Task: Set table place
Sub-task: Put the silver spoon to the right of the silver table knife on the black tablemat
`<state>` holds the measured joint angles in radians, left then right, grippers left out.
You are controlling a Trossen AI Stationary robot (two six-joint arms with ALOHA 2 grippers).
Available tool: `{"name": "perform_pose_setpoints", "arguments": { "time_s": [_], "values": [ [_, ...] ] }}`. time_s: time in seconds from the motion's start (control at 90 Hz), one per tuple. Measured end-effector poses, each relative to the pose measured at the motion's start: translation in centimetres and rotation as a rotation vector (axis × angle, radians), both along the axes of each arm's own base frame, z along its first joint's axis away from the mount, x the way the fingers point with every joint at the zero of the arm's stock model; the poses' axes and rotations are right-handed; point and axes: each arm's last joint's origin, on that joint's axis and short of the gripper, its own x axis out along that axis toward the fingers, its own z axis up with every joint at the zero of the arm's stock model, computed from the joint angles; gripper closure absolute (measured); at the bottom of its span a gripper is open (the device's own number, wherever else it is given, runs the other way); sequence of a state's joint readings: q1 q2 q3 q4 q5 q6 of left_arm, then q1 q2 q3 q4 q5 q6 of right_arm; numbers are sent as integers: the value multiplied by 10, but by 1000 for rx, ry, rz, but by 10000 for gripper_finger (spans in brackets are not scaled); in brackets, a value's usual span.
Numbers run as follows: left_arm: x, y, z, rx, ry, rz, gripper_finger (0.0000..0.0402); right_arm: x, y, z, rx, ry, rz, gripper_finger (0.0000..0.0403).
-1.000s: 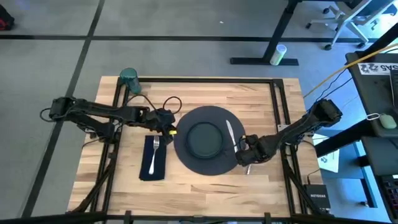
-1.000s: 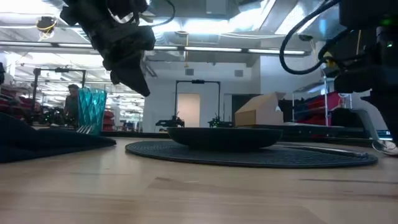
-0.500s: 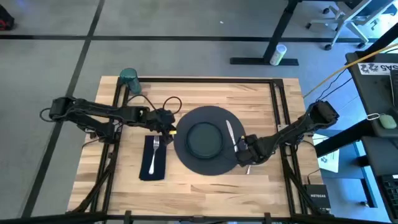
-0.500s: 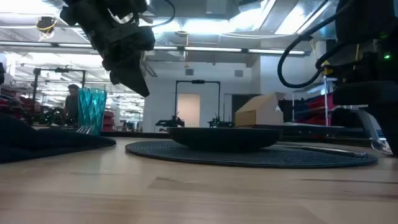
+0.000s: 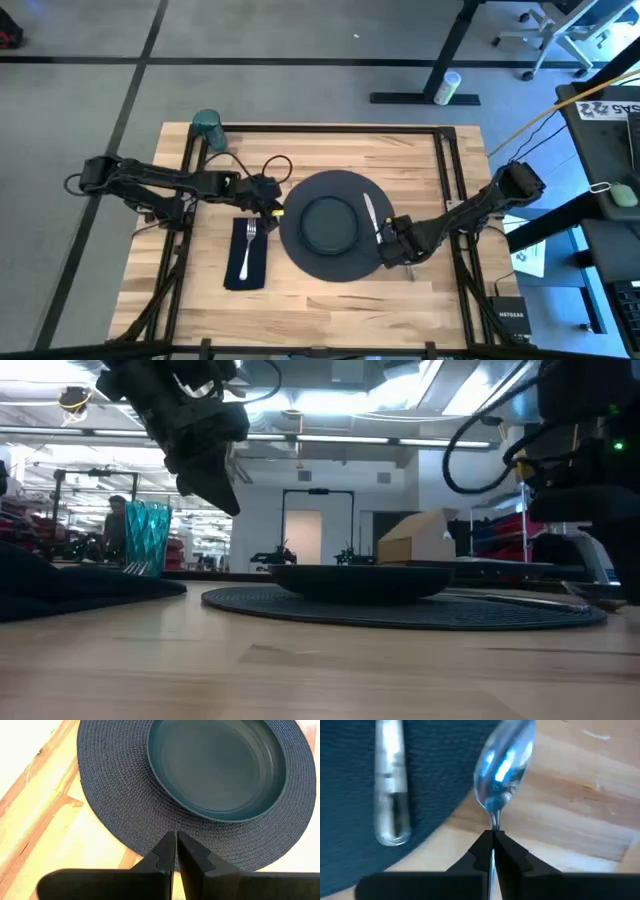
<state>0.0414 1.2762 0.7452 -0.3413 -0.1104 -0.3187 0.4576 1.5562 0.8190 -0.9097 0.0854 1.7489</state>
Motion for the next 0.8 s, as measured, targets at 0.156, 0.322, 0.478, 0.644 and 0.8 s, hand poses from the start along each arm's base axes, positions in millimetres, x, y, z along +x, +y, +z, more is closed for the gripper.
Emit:
{"name": "perform_pose_setpoints", "arguments": {
  "time_s": [0.156,0.322,0.478,0.644,0.8],
  "values": [
    [0,0,0,0,0,0,401,12,3,19,-29,-47,7,402],
    [0,0,0,0,0,0,401,16,-10,27,-68,-9,1,403],
    [0,-2,0,-4,-1,-2,401,23,-32,27,-110,2,8,403],
    [0,-4,0,-4,-1,-14,401,30,-62,27,-120,31,30,403],
    [0,-6,0,-4,0,-18,401,35,-85,27,-121,29,35,403]
  ]
}}
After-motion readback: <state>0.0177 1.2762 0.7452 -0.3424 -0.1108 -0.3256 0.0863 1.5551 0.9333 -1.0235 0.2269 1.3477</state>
